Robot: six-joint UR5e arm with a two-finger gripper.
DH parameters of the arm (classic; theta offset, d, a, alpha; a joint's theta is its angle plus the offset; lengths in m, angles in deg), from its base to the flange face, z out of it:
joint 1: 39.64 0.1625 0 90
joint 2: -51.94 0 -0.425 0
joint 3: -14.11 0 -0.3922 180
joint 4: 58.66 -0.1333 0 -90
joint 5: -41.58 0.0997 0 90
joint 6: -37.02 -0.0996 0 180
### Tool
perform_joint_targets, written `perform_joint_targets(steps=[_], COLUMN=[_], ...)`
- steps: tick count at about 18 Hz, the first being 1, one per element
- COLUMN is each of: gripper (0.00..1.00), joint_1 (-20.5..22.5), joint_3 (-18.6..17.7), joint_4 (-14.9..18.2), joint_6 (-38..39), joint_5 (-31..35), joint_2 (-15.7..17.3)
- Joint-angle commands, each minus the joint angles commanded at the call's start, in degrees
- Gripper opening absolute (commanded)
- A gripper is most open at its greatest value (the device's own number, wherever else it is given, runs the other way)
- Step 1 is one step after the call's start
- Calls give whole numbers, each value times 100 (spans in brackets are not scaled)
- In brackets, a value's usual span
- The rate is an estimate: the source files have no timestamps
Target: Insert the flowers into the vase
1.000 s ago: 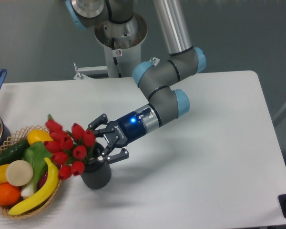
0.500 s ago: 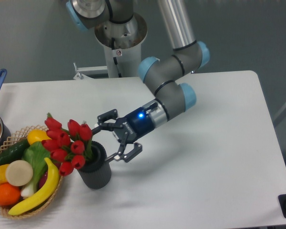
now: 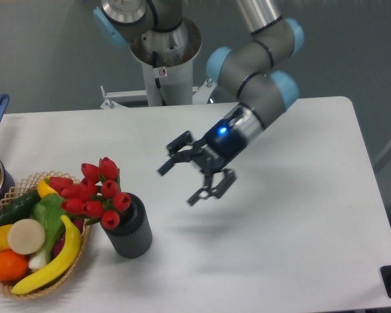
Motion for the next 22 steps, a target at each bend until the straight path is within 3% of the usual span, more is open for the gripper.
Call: perform_joint_targets(steps=[6, 11, 15, 20, 22], gripper=[100, 100, 100, 100, 100], joint_1=[1116, 1837, 2111, 2111, 2102], joint_3=[246, 667, 1063, 1020, 1055], joint_4=[9, 9, 35, 61, 263], joint_6=[0, 44, 53, 9, -35], joint_5=[528, 845, 1933, 3435, 3946], joint_2=[151, 142, 142, 396, 510])
